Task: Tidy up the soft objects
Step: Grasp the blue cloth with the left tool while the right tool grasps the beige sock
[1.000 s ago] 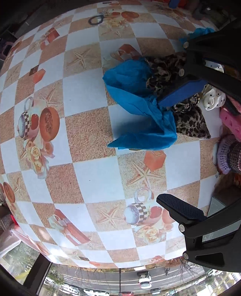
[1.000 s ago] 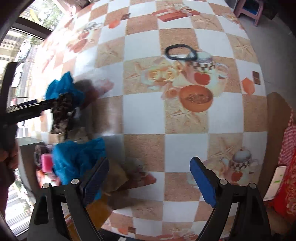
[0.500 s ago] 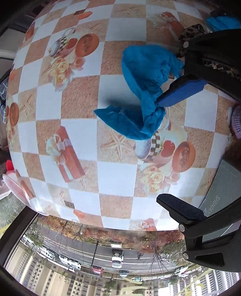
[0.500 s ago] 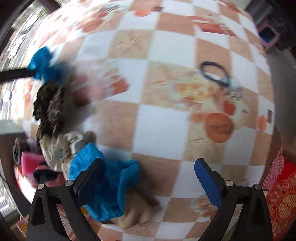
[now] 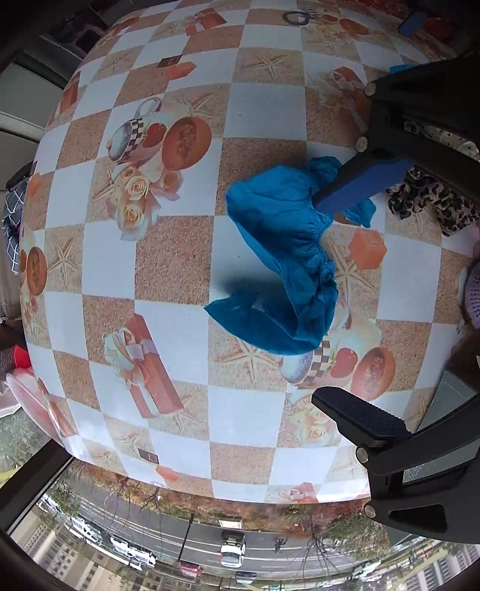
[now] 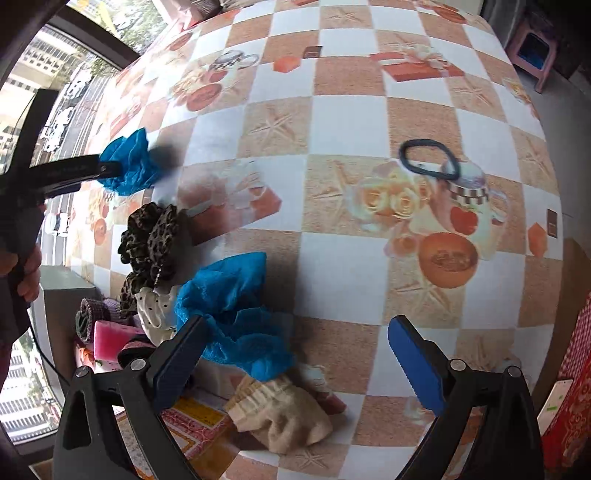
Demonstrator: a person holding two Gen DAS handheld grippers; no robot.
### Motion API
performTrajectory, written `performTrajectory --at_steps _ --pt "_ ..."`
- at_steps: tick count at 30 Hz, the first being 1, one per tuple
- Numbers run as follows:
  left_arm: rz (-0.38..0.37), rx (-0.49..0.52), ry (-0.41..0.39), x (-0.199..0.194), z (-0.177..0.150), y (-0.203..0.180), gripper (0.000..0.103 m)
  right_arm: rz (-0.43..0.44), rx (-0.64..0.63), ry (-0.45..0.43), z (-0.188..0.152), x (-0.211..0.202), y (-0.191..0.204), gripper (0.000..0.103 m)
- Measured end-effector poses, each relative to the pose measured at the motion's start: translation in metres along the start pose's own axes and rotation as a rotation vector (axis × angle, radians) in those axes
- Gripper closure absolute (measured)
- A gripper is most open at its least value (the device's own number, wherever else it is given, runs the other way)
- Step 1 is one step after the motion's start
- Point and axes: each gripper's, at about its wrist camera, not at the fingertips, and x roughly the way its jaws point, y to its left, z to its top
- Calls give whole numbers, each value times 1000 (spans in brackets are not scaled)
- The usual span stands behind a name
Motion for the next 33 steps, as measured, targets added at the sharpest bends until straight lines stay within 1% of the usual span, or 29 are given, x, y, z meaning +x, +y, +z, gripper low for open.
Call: performTrajectory --at_steps 2,4,8,10,12,15,18,22,24,27,29,33 --pt "10 12 16 10 4 -7 6 5 -40 5 5 10 17 5" --pt "19 13 34 21 8 -10 6 -11 -82 25 9 27 28 5" --pt "5 -11 36 29 16 -9 6 -42 -128 58 18 55 40 5" --pt "8 -10 43 32 20 -8 6 -47 -121 61 19 57 39 5" --pt "5 -13 48 36 23 -5 6 -32 -94 29 18 47 32 5" --pt "-17 -5 25 29 24 -4 6 -13 -74 41 4 32 14 5" --pt "-42 17 -6 16 17 -11 6 8 -67 87 -17 28 3 5" --pt "-60 43 -8 7 16 -13 6 29 -29 131 -36 39 0 5" --pt "-61 51 0 9 16 -19 6 26 -19 150 -41 49 7 5" --pt "-39 76 31 19 18 -32 6 -27 -36 166 -49 60 14 5" --pt "-44 77 32 22 21 -37 6 -74 -50 161 -53 65 17 3" --pt "-59 69 48 26 27 -39 4 -113 -49 152 -53 68 23 3"
